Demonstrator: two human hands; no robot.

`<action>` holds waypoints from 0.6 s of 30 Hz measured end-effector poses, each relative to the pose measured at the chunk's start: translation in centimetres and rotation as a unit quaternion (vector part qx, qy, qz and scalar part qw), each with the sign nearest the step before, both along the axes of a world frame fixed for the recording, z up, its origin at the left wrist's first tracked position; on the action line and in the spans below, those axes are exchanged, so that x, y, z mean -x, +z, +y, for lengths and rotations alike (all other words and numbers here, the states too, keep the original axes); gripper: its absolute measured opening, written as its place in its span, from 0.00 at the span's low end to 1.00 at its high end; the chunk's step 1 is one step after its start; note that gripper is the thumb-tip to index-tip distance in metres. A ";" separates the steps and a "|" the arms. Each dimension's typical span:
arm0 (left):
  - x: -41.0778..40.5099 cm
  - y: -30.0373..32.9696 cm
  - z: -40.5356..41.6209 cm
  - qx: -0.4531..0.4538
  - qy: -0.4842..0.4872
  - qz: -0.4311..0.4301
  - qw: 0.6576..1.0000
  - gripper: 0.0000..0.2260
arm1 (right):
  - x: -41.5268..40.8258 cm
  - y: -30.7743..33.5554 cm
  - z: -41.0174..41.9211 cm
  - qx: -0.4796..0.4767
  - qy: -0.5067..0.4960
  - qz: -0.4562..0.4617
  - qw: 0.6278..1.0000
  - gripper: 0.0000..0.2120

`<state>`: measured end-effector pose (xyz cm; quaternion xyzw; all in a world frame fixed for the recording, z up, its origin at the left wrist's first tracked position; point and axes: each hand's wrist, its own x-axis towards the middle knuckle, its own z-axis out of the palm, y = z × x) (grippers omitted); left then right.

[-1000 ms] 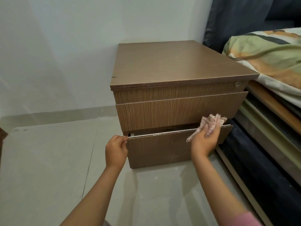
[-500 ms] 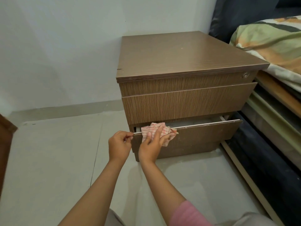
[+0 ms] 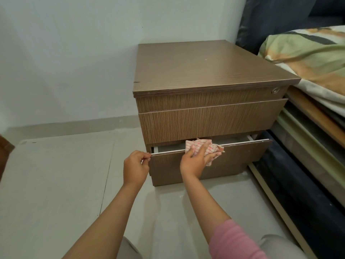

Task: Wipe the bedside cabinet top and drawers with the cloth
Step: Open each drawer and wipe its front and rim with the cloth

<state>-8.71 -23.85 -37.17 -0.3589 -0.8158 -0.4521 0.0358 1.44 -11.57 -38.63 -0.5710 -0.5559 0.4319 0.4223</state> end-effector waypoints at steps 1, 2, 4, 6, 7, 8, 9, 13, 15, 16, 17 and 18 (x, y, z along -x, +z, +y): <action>0.0 0.0 0.0 0.001 -0.001 0.001 1.000 0.05 | -0.5 0.1 0.6 0.005 -0.006 -0.002 1.000 0.30; -0.1 0.1 0.0 0.002 -0.003 0.003 1.000 0.05 | -1.0 0.3 1.3 0.007 -0.013 -0.004 1.000 0.30; -0.1 0.2 0.0 0.004 -0.003 0.005 1.000 0.05 | -2.2 0.3 2.7 0.006 -0.026 -0.011 1.000 0.29; -0.1 0.2 0.1 0.006 -0.003 0.009 1.000 0.05 | -3.4 0.1 4.1 0.004 -0.035 -0.019 0.999 0.29; -0.1 0.2 0.1 0.006 -0.002 0.012 1.000 0.06 | -4.0 0.1 4.8 0.006 -0.038 -0.024 0.999 0.29; -0.1 0.1 0.1 0.006 -0.001 0.014 1.000 0.06 | -4.7 0.2 5.6 0.008 -0.042 -0.029 0.999 0.29; -0.1 0.1 0.1 0.005 0.000 0.017 1.000 0.06 | -5.4 0.2 6.3 0.009 -0.046 -0.035 0.998 0.28; -0.2 -0.1 0.1 0.001 0.000 0.029 1.000 0.05 | -8.1 0.6 8.9 0.016 -0.061 -0.056 0.996 0.28; -0.3 -0.3 0.1 -0.002 -0.001 0.036 0.999 0.06 | -9.2 0.6 10.1 0.014 -0.064 -0.063 0.996 0.27; -0.3 -0.3 0.1 -0.003 -0.002 0.040 0.999 0.06 | -9.8 0.6 10.7 0.013 -0.067 -0.068 0.995 0.27; -0.2 -0.4 0.1 -0.005 -0.003 0.043 0.999 0.06 | -10.3 0.6 11.3 0.012 -0.069 -0.074 0.995 0.27; -0.2 -0.5 0.2 -0.006 -0.005 0.046 0.999 0.06 | -10.7 0.5 12.0 0.013 -0.070 -0.080 0.994 0.27</action>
